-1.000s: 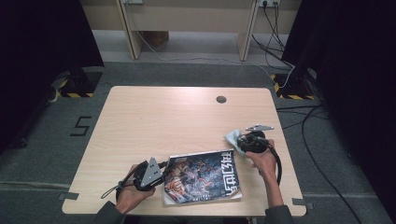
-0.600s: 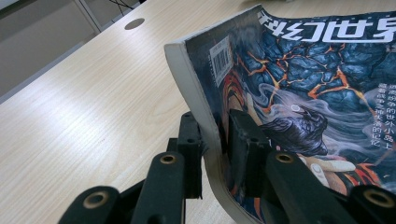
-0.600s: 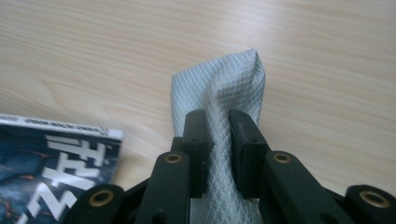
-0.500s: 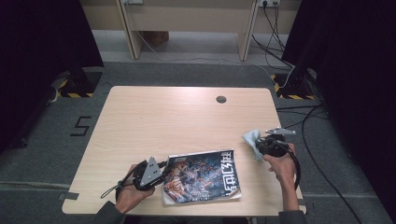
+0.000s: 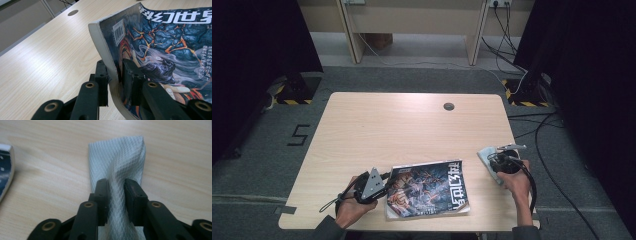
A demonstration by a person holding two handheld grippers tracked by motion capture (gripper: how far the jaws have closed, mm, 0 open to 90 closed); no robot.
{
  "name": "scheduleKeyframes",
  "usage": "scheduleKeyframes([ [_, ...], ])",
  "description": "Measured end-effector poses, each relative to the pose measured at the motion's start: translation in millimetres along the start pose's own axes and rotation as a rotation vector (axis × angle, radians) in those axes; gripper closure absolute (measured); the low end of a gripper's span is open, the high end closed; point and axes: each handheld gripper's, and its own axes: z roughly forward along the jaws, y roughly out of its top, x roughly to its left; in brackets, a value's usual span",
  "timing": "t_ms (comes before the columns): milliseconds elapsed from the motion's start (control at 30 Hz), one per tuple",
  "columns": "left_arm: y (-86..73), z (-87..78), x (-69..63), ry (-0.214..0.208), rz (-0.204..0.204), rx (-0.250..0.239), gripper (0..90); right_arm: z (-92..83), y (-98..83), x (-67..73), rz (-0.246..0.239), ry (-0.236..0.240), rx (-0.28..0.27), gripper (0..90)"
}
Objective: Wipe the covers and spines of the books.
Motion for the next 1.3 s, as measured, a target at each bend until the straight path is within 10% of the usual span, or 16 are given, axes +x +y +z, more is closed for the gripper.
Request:
scheduleKeyframes([
  [333,0.2,-0.1,0.4,0.002,0.003,0.001,74.8,-13.7,8.9,-0.5,0.052,0.006,-0.081,52.1],
  [867,0.1,1.3,1.3,0.001,-0.001,-0.002,74.8,-12.7,40.1,88.4,-0.171,0.350,-0.161,46.0],
  [1300,0.2,1.9,1.7,-0.001,0.002,-0.004,74.9,4.0,51.0,144.2,-0.350,0.483,-0.127,40.2],
])
